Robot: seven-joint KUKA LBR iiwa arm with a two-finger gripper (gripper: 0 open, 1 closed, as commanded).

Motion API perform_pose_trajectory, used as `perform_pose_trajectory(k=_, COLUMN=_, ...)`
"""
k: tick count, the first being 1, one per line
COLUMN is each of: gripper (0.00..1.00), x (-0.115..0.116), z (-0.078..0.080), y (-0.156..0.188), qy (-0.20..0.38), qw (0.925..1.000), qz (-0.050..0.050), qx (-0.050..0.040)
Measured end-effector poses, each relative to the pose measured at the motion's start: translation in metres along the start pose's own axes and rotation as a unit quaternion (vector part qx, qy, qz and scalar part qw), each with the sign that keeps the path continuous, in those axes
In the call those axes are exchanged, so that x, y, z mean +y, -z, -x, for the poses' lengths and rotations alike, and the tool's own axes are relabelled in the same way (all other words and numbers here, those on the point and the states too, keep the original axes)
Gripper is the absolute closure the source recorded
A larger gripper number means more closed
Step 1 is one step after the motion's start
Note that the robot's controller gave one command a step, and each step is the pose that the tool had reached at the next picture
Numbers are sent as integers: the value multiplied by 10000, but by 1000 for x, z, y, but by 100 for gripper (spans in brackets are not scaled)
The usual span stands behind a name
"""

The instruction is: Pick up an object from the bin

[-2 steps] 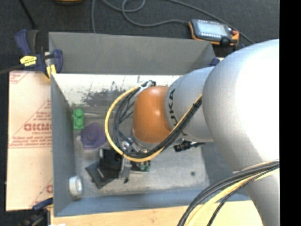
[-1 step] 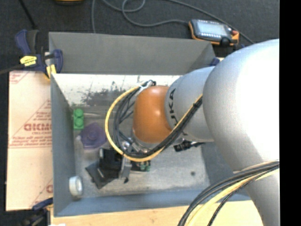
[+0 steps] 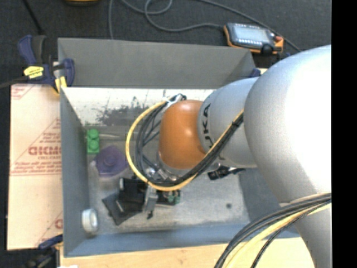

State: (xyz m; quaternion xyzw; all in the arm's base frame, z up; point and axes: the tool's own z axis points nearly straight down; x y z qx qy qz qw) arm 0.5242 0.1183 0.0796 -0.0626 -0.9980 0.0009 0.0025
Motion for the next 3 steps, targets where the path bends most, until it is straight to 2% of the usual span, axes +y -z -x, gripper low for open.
perform_pose_trajectory(k=1, gripper=100, x=-1, z=-2, y=20, qy=2, qw=10000, qz=-9, qx=34)
perform_pose_trajectory(k=2, gripper=100, x=0, z=0, y=37, qy=6, qw=10000, qz=2, qx=-2)
perform_pose_trajectory(k=3, gripper=100, x=-1, z=-1, y=50, qy=8, qw=10000, qz=0, qx=1)
